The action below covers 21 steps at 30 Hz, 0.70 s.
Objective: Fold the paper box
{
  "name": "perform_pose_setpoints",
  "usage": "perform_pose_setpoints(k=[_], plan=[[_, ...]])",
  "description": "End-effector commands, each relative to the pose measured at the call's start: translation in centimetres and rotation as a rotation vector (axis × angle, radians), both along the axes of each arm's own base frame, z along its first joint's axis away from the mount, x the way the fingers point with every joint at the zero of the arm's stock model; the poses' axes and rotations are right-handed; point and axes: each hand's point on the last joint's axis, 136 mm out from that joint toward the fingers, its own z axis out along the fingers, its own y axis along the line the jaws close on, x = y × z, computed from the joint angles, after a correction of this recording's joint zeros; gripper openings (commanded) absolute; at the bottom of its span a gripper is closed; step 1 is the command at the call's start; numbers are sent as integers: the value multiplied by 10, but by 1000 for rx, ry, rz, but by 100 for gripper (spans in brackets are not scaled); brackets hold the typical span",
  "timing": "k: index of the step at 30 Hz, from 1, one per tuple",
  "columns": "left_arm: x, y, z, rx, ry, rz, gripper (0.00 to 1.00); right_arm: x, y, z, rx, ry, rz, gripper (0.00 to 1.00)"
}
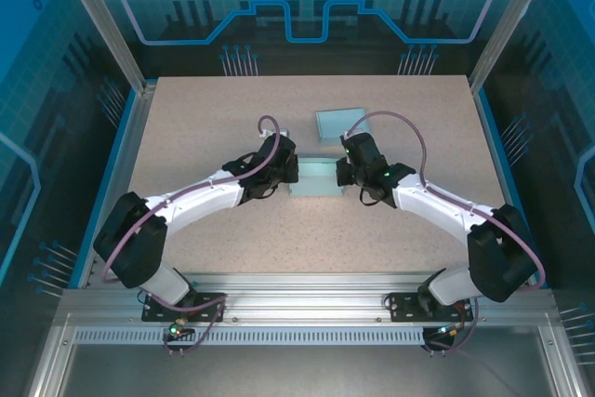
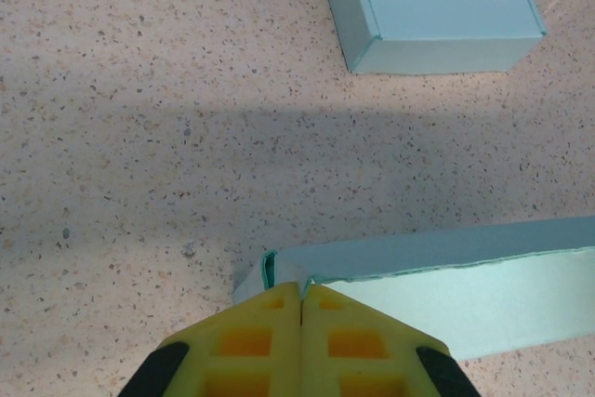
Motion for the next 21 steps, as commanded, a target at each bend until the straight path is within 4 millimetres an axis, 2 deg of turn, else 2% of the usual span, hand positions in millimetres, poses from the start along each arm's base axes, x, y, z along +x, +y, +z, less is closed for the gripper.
perform_pose_setpoints(k=[1,10,16,21], plan=[[-52,7,-74,125,247,-79,0,-33,22,-29,11,92,118,0],[-57,29,-77,259,241,-53,0,-40,16,-37,-14,95,109,0],[-58,41,-75,325,226,-47,0,-42,14,-35,-20,86,103,0],[-57,44,-79,354,229,-55,0,-43,12,-37,-28,86,99,0]])
